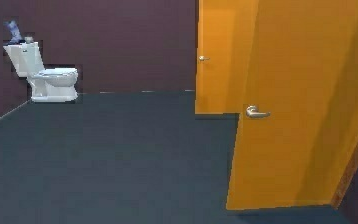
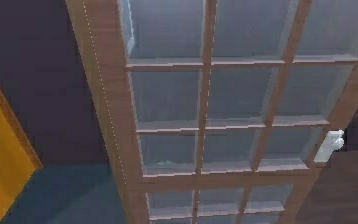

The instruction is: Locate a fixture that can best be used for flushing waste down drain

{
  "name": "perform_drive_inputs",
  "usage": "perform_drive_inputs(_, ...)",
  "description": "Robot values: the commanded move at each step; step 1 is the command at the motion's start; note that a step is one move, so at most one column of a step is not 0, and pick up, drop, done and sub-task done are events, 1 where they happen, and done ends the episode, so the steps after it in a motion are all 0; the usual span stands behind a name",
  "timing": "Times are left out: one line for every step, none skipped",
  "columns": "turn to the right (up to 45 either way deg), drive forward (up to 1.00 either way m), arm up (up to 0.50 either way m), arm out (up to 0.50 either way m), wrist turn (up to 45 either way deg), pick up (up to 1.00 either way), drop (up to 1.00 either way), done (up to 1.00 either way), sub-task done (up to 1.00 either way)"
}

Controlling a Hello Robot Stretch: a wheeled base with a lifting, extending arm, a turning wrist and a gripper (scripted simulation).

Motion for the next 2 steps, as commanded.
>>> perform_drive_inputs(0.0, 0.3, 0.0, 0.0, 0.0, 0.0, 0.0, 0.0, 0.0)
perform_drive_inputs(-24.0, 0.0, 0.0, 0.0, 0.0, 0.0, 0.0, 0.0, 0.0)
